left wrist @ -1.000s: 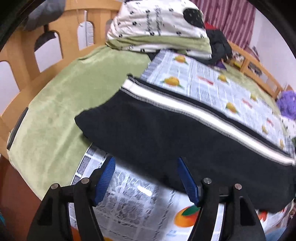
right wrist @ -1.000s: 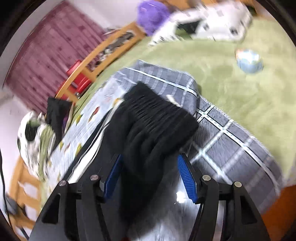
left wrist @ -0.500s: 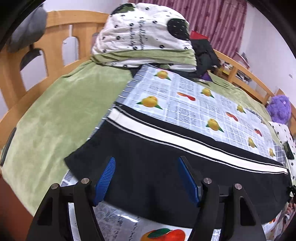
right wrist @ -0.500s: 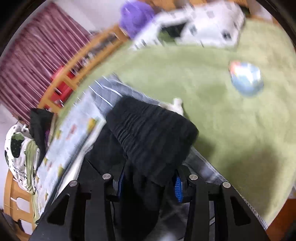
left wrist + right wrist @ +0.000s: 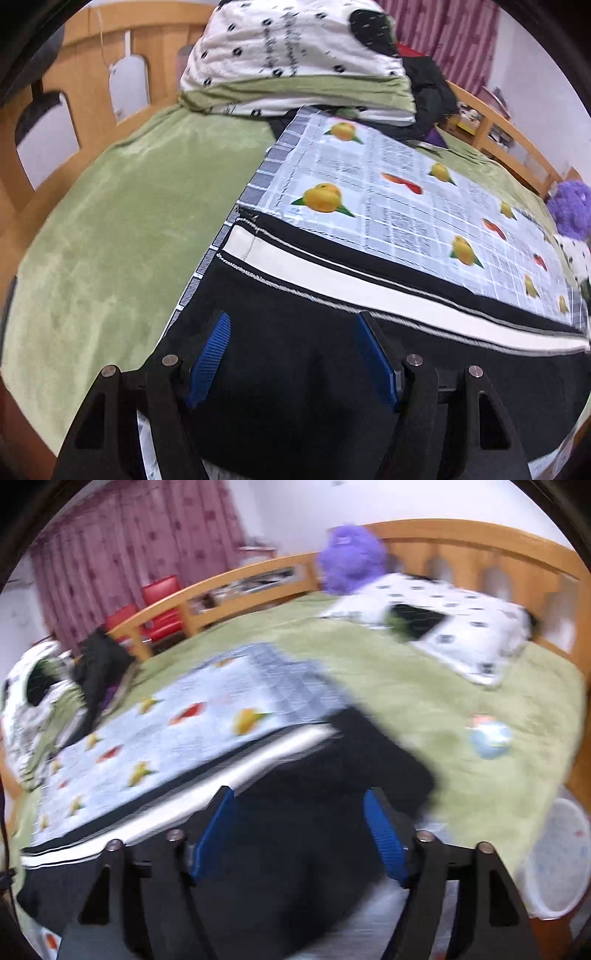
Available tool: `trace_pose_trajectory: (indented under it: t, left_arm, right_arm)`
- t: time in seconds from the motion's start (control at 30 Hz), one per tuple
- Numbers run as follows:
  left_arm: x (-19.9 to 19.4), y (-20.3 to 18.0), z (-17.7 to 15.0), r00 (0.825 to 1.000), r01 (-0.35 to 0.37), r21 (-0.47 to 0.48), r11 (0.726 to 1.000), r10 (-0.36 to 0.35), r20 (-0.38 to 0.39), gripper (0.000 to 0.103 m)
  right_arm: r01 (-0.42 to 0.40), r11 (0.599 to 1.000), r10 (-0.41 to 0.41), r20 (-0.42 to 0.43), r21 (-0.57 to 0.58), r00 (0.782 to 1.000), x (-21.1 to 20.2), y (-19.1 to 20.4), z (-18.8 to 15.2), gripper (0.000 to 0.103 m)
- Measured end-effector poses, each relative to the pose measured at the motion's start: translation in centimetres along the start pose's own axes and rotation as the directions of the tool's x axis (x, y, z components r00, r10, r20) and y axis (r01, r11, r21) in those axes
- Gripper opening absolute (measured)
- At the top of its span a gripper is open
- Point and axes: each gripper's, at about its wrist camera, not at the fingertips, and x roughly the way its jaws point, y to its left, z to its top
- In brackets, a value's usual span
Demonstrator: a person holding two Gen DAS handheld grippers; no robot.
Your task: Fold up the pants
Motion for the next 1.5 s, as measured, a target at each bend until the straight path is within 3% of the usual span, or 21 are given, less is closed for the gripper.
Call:
trace_pose_trajectory:
  t: [0.17, 0.3, 0.37, 0.53, 0.7, 0.73, 0.8, 0.83, 0.9, 1.0, 1.1, 1.23, 1.37, 1.5]
  left_arm:
    - [2.7, 0.4, 0.3, 1.000, 0.016, -0.005, 1.000, -0.016, -0.022, 0.068]
    - [3.8, 0.8, 0.1, 1.000, 0.013, 0.016, 1.000, -0.013, -0.019, 0.068]
    - [3.8, 1.4, 0.4, 1.000, 0.007, 0.018, 1.000, -0.007, 0.000, 0.068]
    - [4.2, 2.8, 3.3, 0.998, 0.047, -0.035, 0.998, -0.045, 0.040, 0.068]
    - [8.2, 2.6, 5.7, 1.000, -0.012, -0.006, 1.000, 0.012, -0.021, 0.067]
    - [8.8, 2.6, 5.9, 0.999, -0.012, -0.005, 1.000, 0.012, -0.034, 0.063]
    - [10.1, 2.5, 6.1, 0.997, -0.035, 0.002, 0.999, 0.035, -0.065, 0.034]
    - [10.3, 2.4, 6.1, 0.997, -0.051, 0.018, 0.999, 0.052, -0.062, 0.024]
    - [9.6, 2.4, 6.3, 0.999, -0.029, 0.039, 0.999, 0.031, -0.034, 0.019]
    - [7.9, 4.2, 6.7, 0.999, 0.017, -0.042, 0.999, -0.015, 0.040, 0.017]
    - [9.7, 5.3, 6.5, 1.000, 0.012, -0.109, 0.994, -0.013, -0.008, 0.017]
    - [10.0, 4.6, 6.3, 0.999, -0.018, -0.070, 0.997, 0.015, -0.032, 0.025]
    - [7.9, 4.3, 6.3, 0.999, -0.018, -0.044, 0.999, 0.017, -0.027, 0.026]
    - [5.7, 4.3, 5.0, 0.999, -0.021, -0.024, 1.000, 0.020, -0.030, 0.038]
  right_arm:
    - [-0.132, 0.987, 0.120, -0.130, -0.086, 0.984, 5.7, 9.2, -3.3, 0.074]
    - [-0.147, 0.980, 0.106, -0.276, -0.132, 0.955, 10.8, 12.8, -7.7, 0.075]
    - [-0.097, 0.980, 0.057, -0.221, -0.175, 0.974, 10.8, 13.4, -8.8, 0.076]
    - [-0.106, 0.980, 0.063, -0.242, -0.171, 0.968, 10.9, 13.3, -8.5, 0.080]
    - [-0.089, 0.985, 0.048, -0.260, -0.150, 0.965, 10.7, 13.7, -8.2, 0.079]
    - [-0.090, 0.987, 0.053, -0.256, -0.137, 0.965, 10.6, 13.7, -8.3, 0.079]
    - [-0.091, 0.989, 0.059, -0.254, -0.113, 0.965, 10.5, 13.6, -8.3, 0.079]
    - [-0.088, 0.990, 0.058, -0.252, -0.109, 0.966, 10.5, 13.6, -8.3, 0.079]
    - [-0.087, 0.991, 0.059, -0.253, -0.100, 0.966, 10.5, 13.7, -8.2, 0.079]
    - [-0.097, 0.991, 0.072, -0.235, -0.097, 0.969, 10.1, 14.2, -7.6, 0.076]
    - [-0.107, 0.986, 0.081, -0.195, -0.128, 0.978, 9.9, 15.3, -6.2, 0.076]
    - [-0.113, 0.982, 0.083, -0.190, -0.153, 0.978, 11.7, 16.8, -4.1, 0.076]
    - [-0.067, 0.983, 0.016, -0.280, -0.173, 0.960, 16.2, 17.5, -3.6, 0.076]
    - [-0.015, 0.972, -0.051, -0.273, -0.236, 0.961, 17.3, 18.6, -3.7, 0.076]
